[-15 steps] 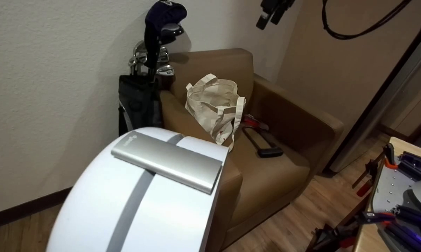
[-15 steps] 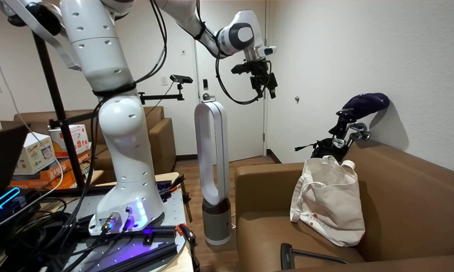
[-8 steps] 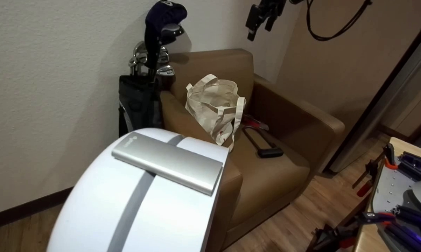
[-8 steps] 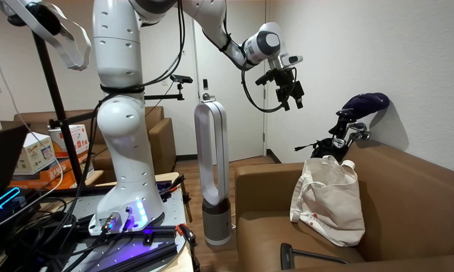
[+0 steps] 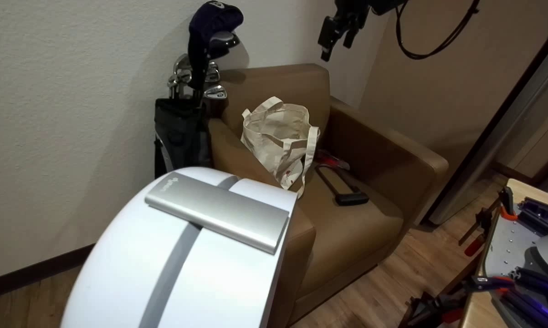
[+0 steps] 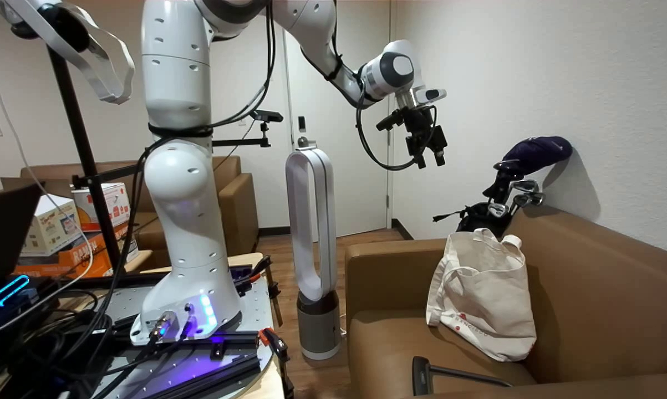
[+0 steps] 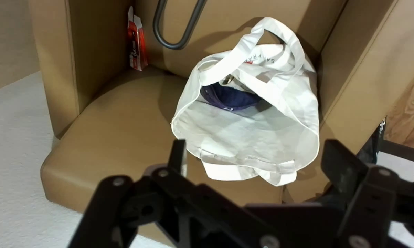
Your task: Move the tote bag
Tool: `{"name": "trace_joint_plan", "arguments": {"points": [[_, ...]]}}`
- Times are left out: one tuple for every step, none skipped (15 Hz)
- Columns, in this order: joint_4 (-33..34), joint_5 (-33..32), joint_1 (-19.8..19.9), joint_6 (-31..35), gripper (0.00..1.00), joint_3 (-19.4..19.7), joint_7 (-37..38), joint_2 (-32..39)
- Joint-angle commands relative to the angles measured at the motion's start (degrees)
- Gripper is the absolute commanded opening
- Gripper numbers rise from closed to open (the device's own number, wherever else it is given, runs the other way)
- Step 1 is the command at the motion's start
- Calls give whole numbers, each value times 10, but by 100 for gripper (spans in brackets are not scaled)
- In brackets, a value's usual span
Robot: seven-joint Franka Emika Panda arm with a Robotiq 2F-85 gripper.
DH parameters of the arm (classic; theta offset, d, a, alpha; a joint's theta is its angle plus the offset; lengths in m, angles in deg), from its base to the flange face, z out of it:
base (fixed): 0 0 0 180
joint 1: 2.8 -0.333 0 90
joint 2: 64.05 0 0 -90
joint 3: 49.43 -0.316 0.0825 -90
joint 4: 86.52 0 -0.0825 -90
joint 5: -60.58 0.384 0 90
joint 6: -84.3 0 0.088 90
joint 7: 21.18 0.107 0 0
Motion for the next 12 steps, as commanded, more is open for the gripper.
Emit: {"name": "trace_joint_plan", "arguments": {"points": [[31, 8, -9, 7, 100, 16, -5, 71], [32, 7, -10, 21, 100, 19, -19, 90], [38, 5, -12, 18, 100, 22, -34, 106], [43, -8, -14, 24, 100, 25, -65, 125], [49, -22, -19, 29, 100, 29, -83, 139], [56, -40, -27, 31, 100, 35, -96, 154], [61, -51, -36, 25, 100, 38, -110, 161], [38, -22, -32, 29, 100, 41, -81, 140], [45, -28, -37, 29, 100, 44, -89, 152], [50, -32, -41, 29, 100, 44, -93, 159], [54, -34, -44, 29, 100, 45, -94, 161], [55, -35, -44, 29, 100, 45, -95, 161]]}}
